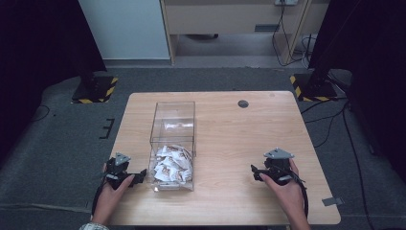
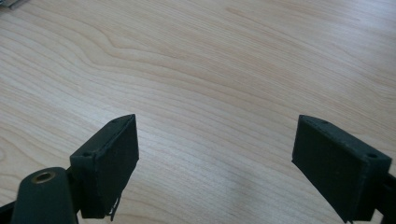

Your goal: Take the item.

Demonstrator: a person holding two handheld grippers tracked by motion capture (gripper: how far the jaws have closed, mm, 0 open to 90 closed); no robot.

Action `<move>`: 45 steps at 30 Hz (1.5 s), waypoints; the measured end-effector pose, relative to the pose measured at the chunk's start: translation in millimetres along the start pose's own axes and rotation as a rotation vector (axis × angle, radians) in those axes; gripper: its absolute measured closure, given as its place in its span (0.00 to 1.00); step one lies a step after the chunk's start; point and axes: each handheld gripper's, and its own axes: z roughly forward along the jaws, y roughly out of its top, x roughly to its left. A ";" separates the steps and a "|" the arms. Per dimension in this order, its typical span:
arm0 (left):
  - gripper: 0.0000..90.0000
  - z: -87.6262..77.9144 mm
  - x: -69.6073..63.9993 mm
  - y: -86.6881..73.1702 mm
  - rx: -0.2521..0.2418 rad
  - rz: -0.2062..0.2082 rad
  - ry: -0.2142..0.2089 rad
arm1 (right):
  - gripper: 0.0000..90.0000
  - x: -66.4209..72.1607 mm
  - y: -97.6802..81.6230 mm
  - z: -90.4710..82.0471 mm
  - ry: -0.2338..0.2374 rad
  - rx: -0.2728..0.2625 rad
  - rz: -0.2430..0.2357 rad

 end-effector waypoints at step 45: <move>0.00 0.8 -0.6 0.8 0.001 0.000 0.002 | 0.19 42.2 51.7 -12.0 0.094 0.019 -0.127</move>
